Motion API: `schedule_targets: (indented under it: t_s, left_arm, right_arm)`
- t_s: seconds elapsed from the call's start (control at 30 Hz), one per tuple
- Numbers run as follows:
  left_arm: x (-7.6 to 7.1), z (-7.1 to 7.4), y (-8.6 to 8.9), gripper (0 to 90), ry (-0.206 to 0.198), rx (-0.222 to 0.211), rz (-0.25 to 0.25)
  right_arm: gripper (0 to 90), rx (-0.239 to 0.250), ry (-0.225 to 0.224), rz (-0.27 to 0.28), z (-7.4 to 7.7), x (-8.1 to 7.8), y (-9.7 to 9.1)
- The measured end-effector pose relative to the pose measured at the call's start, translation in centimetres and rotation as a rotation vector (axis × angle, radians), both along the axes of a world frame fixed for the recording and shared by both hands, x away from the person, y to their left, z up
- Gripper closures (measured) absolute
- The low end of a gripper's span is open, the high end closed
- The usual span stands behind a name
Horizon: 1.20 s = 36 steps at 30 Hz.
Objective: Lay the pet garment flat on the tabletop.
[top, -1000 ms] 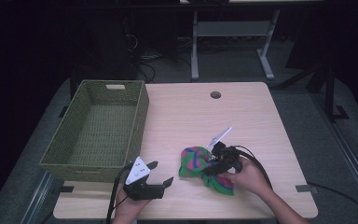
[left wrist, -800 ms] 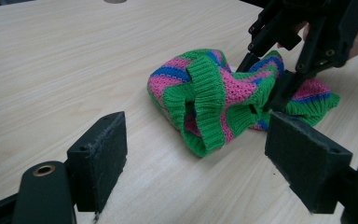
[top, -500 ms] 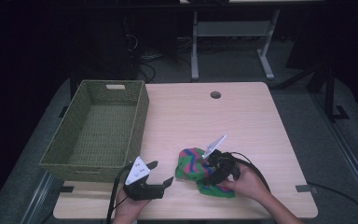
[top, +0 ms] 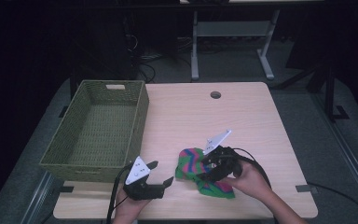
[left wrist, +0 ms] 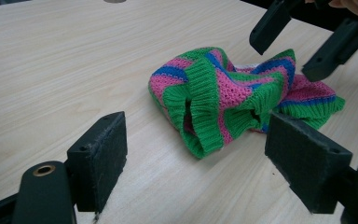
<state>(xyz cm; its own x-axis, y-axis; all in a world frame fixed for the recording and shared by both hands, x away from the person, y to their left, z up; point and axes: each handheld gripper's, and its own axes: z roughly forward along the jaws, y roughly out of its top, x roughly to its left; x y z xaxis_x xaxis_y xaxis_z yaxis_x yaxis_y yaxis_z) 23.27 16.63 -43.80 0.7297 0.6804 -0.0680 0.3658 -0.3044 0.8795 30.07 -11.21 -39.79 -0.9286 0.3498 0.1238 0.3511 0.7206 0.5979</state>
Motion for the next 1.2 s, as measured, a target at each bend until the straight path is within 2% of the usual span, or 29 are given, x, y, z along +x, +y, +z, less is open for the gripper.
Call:
schedule_targets:
  t_s: [0.03,0.13,0.2,0.43,0.5,0.77,1.03,1.2]
  left_arm:
    - [0.0,0.0,0.0,20.6,0.001,0.000,0.000]
    - [0.0,0.0,0.0,20.6,0.003,-0.002,-0.001]
    - [0.0,0.0,0.0,20.5,0.001,0.000,-0.002]
    - [0.0,0.0,0.2,20.6,0.000,-0.006,0.001]
    - [0.0,0.0,0.1,20.6,0.001,-0.006,0.000]
    - [0.0,0.0,0.1,20.6,0.008,-0.005,-0.004]
    - [0.0,0.0,-0.1,20.6,0.008,-0.002,-0.005]
    - [0.0,0.0,0.0,20.6,0.007,-0.003,-0.004]
  right_arm:
    - [40.7,0.010,-0.002,0.013,0.2,-0.2,0.3]
    - [43.7,-0.012,-0.049,0.049,0.5,-0.8,1.6]
    - [46.5,-0.027,-0.053,0.062,0.4,-0.9,2.5]
    - [47.3,-0.068,-0.065,0.072,-0.3,-0.6,4.2]
    - [47.5,-0.105,-0.080,0.078,-0.8,-0.4,4.7]
    - [53.8,-0.122,-0.034,0.047,-1.7,0.7,4.8]
    - [64.8,-0.133,-0.020,0.055,-2.8,1.1,5.2]
    - [72.3,-0.176,-0.031,0.053,-3.8,0.9,5.5]
